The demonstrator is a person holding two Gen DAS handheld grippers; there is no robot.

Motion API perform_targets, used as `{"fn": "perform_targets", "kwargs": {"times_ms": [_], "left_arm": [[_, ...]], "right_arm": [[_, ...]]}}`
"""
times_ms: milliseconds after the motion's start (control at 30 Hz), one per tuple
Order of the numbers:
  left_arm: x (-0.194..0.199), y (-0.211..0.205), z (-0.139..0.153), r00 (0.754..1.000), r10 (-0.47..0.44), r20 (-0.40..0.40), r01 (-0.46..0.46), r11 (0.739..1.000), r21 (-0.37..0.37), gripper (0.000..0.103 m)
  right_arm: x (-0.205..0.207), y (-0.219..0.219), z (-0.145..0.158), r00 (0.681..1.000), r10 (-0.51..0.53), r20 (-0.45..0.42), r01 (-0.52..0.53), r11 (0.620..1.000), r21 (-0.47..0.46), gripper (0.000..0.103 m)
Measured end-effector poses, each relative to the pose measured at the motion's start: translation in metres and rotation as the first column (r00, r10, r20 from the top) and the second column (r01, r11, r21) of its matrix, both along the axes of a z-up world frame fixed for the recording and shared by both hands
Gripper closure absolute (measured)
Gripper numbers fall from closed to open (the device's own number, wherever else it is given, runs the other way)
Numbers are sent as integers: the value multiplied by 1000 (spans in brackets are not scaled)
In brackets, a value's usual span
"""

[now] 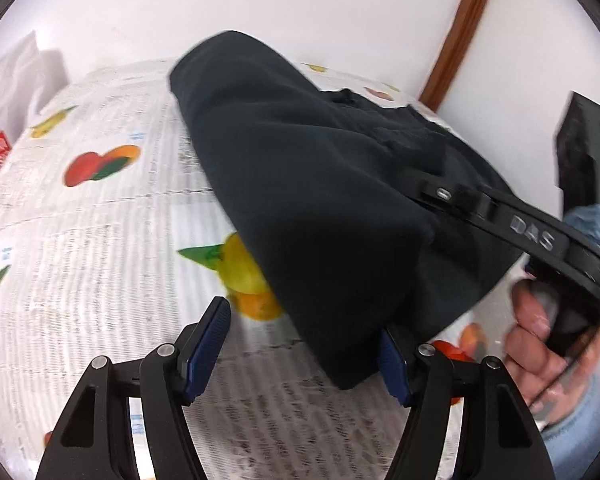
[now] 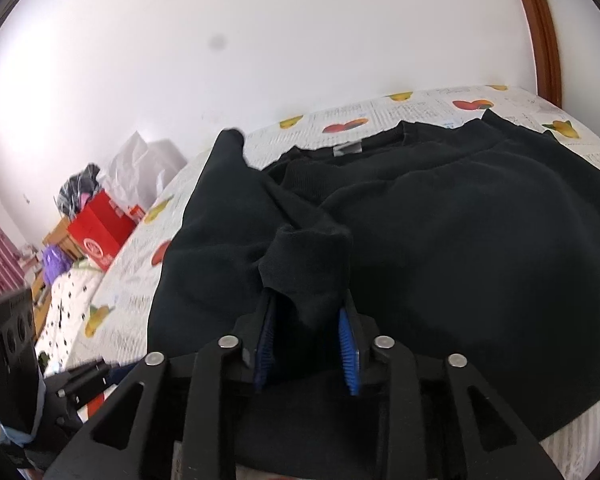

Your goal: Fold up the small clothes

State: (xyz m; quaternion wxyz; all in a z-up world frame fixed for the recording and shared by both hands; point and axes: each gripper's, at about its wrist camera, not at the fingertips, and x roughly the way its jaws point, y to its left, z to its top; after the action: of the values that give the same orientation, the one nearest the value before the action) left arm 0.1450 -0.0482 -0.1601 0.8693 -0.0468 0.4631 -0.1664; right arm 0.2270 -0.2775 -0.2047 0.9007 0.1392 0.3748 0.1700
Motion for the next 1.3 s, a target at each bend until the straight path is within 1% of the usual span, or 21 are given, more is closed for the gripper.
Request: {"fn": "perform_targets", "kwargs": {"times_ms": [67,167,200,267,300,333,400,500,600,700,767,800,833,867,933,967,1000,1033,1067,1133,1300], "left_arm": [[0,-6,0,1000,-16,2,16,1000,4,35],[4,-20,-2,999,-23,26,22,997,69,33],[5,-25,-3,999,-23,33,19,994,104,33],[9,-31,-4,999,-20,50,12,988,155,30],[9,-32,-5,998,-16,53,6,986,166,30],[10,-31,-4,999,-9,53,0,985,171,30],[11,-30,-5,999,6,47,-14,985,173,30],[13,-30,-5,999,5,54,-15,983,182,30],[21,-38,-7,998,3,56,-13,983,186,29],[21,-39,-7,998,6,63,-18,981,194,28],[22,-40,-7,997,8,73,-22,980,196,28],[21,-39,-7,997,10,77,-25,981,194,29],[21,-40,-7,996,12,84,-28,980,197,29],[19,-41,-7,996,9,88,-26,980,198,31],[7,-47,-6,996,-2,90,-16,980,199,39],[5,-49,-5,996,-12,87,-5,981,192,48],[3,-50,-5,996,-21,85,5,982,187,59],[2,-51,-4,996,-31,85,15,983,181,65],[1,-53,-3,995,-41,89,25,984,176,77],[0,-56,-1,995,-32,99,13,982,188,79],[4,-37,2,995,4,102,-20,988,155,85]], "right_arm": [[7,-1,0,1000,12,-7,-12,1000,20,67],[17,-2,-3,999,26,-25,-25,999,41,65],[20,-1,-4,999,34,-34,-32,998,47,66],[24,-1,-4,998,49,-37,-47,997,57,75],[24,-1,-2,998,54,-30,-52,997,59,81],[23,-1,0,998,53,-16,-52,997,53,86],[19,-2,7,998,53,23,-54,998,43,89],[6,-14,27,994,38,103,-48,994,95,91],[-15,-33,46,980,-9,199,-19,990,138,92],[-39,-53,48,958,-70,279,21,984,175,92],[-51,-60,38,953,-98,287,59,988,141,92],[-51,-61,31,959,-109,260,81,990,115,92],[-49,-63,21,971,-116,211,101,992,82,92],[-42,-64,9,983,-125,137,120,992,47,92],[-29,-63,-10,992,-128,18,128,992,16,91],[-27,-61,-14,991,-135,-1,135,991,10,91],[-27,-59,-13,990,-141,6,141,990,-6,91],[-27,-53,-11,990,-142,11,142,989,-37,91],[-23,-45,-10,991,-136,8,136,988,-79,91],[-18,-38,-11,992,-124,8,124,987,-104,91],[-9,-26,-10,995,-101,-2,100,987,-129,91]]}}
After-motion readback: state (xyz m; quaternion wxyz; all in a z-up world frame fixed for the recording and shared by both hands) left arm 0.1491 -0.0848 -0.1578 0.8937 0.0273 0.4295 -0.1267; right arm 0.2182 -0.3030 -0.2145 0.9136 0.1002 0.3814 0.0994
